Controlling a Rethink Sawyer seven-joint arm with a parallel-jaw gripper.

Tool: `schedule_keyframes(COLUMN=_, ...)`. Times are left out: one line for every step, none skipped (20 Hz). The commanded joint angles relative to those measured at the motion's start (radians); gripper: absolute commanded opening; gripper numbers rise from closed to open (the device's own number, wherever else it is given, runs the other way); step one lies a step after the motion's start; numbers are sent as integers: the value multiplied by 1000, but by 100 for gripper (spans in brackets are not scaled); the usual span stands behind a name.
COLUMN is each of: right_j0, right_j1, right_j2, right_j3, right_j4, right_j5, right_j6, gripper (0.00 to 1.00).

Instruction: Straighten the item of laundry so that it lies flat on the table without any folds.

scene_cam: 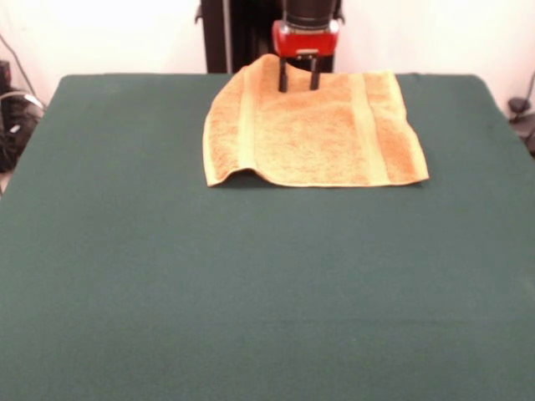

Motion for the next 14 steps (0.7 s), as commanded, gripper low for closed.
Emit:
schedule_keyframes(right_j0=-16, right_j1=125, right_j2=-12, right_j3=-58, right_j4=11, right_j5=26, right_j6=160, gripper=100)
schedule_keyframes(right_j0=-22, right_j1=130, right_j2=-16, right_j3=-60, right_j4=3, right_j5=24, right_j6=155, gripper=100)
schedule_keyframes(right_j0=-33, right_j1=137, right_j2=-21, right_j3=-65, right_j4=-7, right_j5=18, right_j6=151, gripper=100)
schedule_keyframes(right_j0=-45, right_j1=143, right_j2=-26, right_j3=-69, right_j4=-16, right_j5=12, right_j6=148, gripper=100)
schedule_keyframes(right_j0=-56, right_j1=149, right_j2=-30, right_j3=-72, right_j4=-25, right_j5=11, right_j6=144, gripper=100)
schedule_keyframes(right_j0=-67, right_j1=151, right_j2=-31, right_j3=-79, right_j4=-33, right_j5=13, right_j6=140, gripper=100)
schedule_keyframes(right_j0=-78, right_j1=154, right_j2=-33, right_j3=-85, right_j4=-40, right_j5=15, right_j6=136, gripper=100)
schedule_keyframes(right_j0=-89, right_j1=156, right_j2=-34, right_j3=-91, right_j4=-48, right_j5=17, right_j6=132, gripper=100)
schedule_keyframes(right_j0=-95, right_j1=156, right_j2=-33, right_j3=-100, right_j4=-57, right_j5=23, right_j6=125, gripper=100)
schedule_keyframes(right_j0=-102, right_j1=156, right_j2=-31, right_j3=-108, right_j4=-67, right_j5=29, right_j6=118, gripper=100)
schedule_keyframes(right_j0=-112, right_j1=161, right_j2=-34, right_j3=-115, right_j4=-77, right_j5=28, right_j6=114, gripper=100)
schedule_keyframes(right_j0=-120, right_j1=164, right_j2=-37, right_j3=-119, right_j4=-82, right_j5=32, right_j6=112, gripper=100)
schedule_keyframes(right_j0=-129, right_j1=165, right_j2=-38, right_j3=-125, right_j4=-84, right_j5=39, right_j6=112, gripper=100)
schedule_keyframes(right_j0=-136, right_j1=166, right_j2=-41, right_j3=-129, right_j4=-86, right_j5=43, right_j6=111, gripper=100)
